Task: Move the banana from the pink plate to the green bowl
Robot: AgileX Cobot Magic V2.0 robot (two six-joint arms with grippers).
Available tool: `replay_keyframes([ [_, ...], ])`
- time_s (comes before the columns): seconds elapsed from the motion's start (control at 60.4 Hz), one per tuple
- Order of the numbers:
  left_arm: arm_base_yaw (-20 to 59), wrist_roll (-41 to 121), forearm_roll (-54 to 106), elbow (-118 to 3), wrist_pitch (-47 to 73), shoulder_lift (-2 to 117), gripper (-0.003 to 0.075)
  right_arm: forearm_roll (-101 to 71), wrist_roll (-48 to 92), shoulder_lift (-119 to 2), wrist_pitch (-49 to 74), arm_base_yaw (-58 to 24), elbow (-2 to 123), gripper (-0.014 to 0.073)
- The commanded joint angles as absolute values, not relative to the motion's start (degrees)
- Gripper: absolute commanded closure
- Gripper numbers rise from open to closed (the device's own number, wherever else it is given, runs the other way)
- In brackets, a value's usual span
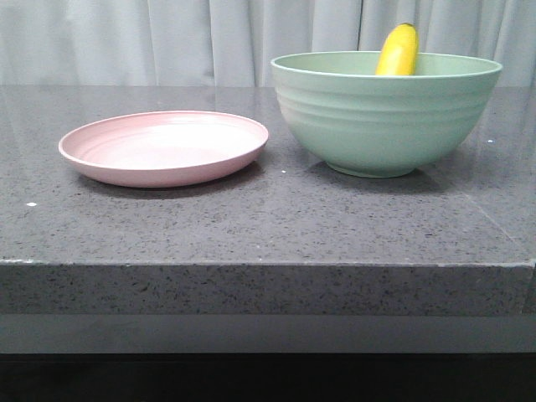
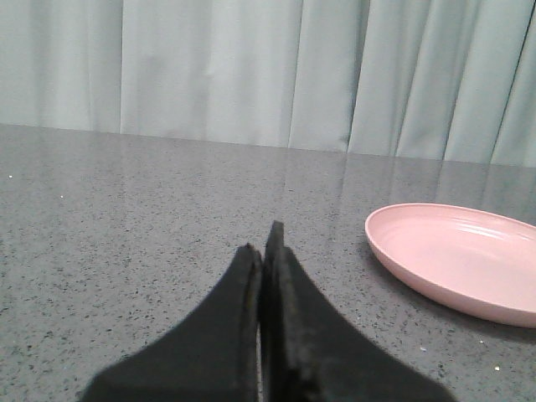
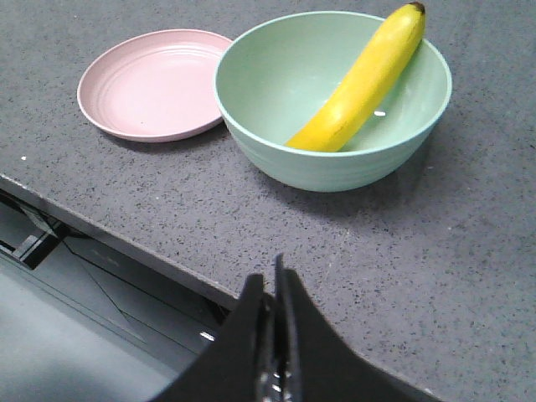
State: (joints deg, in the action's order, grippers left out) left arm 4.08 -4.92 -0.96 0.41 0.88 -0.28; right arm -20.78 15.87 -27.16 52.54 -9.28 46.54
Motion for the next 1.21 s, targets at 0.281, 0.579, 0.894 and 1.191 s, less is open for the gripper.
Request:
replay_keyframes([
  [0.281,3.9,-4.9,-0.7,0.7,-4.1,-1.4,0.0741,-22.1,15.8,-27.6,48.9,-9.4,47.9,0.0662],
  [0.579,3.9,-4.9,-0.7,0.7,-4.1,-1.4,0.0741,-22.1,15.8,-27.6,48.9,-9.4,47.9,0.0662],
  [0.894,3.9,-4.9,-0.7,0.7,-4.1,-1.4,0.0741,-20.9,15.8,-15.7,33.8,-3.1,36.0,0.0662],
  [1.191,3.9,-4.9,-0.7,0.7,-4.1,-1.4,0.0741,-19.0,15.9,-13.7,24.8,-2.9,27.8,0.0662],
])
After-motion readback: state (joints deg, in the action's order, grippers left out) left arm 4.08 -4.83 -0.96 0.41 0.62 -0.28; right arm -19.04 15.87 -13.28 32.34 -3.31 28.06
